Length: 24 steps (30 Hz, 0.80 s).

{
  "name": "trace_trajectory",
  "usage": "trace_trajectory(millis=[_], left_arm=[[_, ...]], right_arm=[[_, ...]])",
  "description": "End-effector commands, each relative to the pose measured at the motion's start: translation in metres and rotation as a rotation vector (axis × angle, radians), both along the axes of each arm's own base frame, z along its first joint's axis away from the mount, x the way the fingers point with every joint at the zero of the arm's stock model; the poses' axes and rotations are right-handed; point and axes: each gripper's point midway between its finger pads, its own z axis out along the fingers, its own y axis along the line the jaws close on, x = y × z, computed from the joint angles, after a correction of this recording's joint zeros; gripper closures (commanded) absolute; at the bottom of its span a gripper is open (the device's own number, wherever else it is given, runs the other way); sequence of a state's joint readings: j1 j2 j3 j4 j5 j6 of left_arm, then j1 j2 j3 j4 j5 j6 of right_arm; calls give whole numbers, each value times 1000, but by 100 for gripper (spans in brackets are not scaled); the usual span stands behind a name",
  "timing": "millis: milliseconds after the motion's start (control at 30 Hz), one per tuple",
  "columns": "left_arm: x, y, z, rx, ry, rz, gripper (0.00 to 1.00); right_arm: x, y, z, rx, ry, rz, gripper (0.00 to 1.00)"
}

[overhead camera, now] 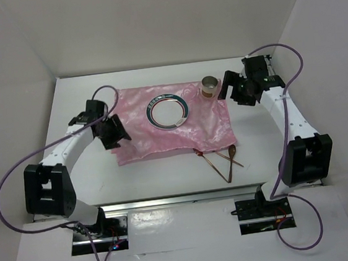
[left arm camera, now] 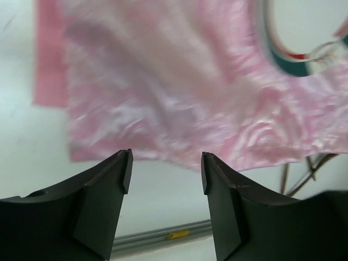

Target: Set the dinner table for one person

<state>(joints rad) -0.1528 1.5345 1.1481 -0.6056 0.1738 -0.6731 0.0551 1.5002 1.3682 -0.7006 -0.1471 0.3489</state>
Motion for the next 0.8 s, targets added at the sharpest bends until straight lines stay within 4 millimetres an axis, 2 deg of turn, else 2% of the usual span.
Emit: trace_trajectory(millis=[0, 33, 200, 333, 367, 433, 467, 500, 567, 600, 667, 700, 767], left_arm=[[-37, 45, -46, 59, 123, 94, 30], [-50, 47, -58, 45, 150, 90, 30], [-55, 47, -78, -14, 170, 100, 29], [-49, 54, -88, -30, 197, 129, 36], [-45, 54, -93, -30, 215, 129, 48], [-42, 60, -97, -16, 238, 146, 64], [-39, 65, -91, -9, 239, 161, 76], [-39, 69, -90, 14, 245, 171, 98], [-35, 82, -79, 36, 227, 196, 100], [-32, 89, -68, 47, 210, 207, 100], [-25, 95, -46, 58, 154, 226, 100], [-20, 96, -36, 61, 125, 219, 100], [-20, 99, -27, 76, 120, 216, 100]], right_arm=[[-5, 14, 12, 0, -37, 48, 1], [-5, 17, 8, -1, -26, 58, 0], [-3, 25, 6, 5, -24, 70, 0], [-4, 27, 5, -1, -25, 74, 0], [-6, 31, 9, 0, -34, 83, 0], [-5, 29, 8, -8, -35, 76, 0], [-8, 29, 10, -8, -35, 76, 0], [-8, 29, 11, -8, -35, 76, 0], [-12, 27, 16, -14, -42, 69, 0], [-17, 26, 7, -17, -13, 70, 0], [-24, 27, 1, -11, 2, 77, 0], [-34, 27, -7, -4, 21, 84, 0], [-45, 28, -20, 8, 58, 82, 0]])
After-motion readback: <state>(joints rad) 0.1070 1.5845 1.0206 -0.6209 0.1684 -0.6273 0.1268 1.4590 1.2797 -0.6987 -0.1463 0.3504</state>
